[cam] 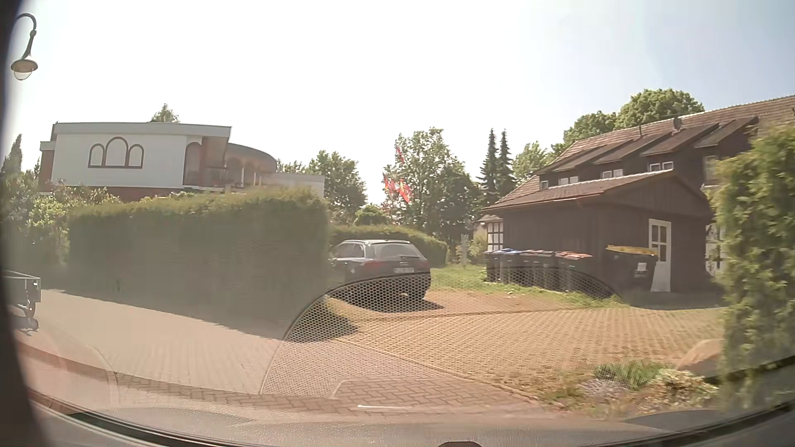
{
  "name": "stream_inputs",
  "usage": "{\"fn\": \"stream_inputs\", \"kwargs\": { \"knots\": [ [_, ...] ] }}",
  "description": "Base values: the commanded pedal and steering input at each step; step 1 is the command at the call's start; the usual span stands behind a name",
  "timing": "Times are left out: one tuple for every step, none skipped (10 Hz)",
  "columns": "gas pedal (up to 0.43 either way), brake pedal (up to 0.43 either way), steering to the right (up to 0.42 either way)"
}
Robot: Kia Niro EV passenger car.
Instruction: Follow the waypoints while adhering to traffic rules and regulations
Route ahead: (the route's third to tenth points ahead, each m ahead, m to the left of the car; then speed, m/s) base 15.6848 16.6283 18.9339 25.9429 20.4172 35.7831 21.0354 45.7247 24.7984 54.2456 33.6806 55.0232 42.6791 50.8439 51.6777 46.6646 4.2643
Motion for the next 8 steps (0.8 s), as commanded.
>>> {"fn": "stream_inputs", "kwargs": {
  "knots": [
    [0.087, 0.000, -0.343],
    [0.087, 0.000, -0.343],
    [0.087, 0.000, -0.344],
    [0.087, 0.000, -0.347],
    [0.087, 0.000, -0.353],
    [0.087, 0.000, -0.358],
    [0.087, 0.000, -0.360],
    [0.087, 0.000, -0.365]
  ]
}}
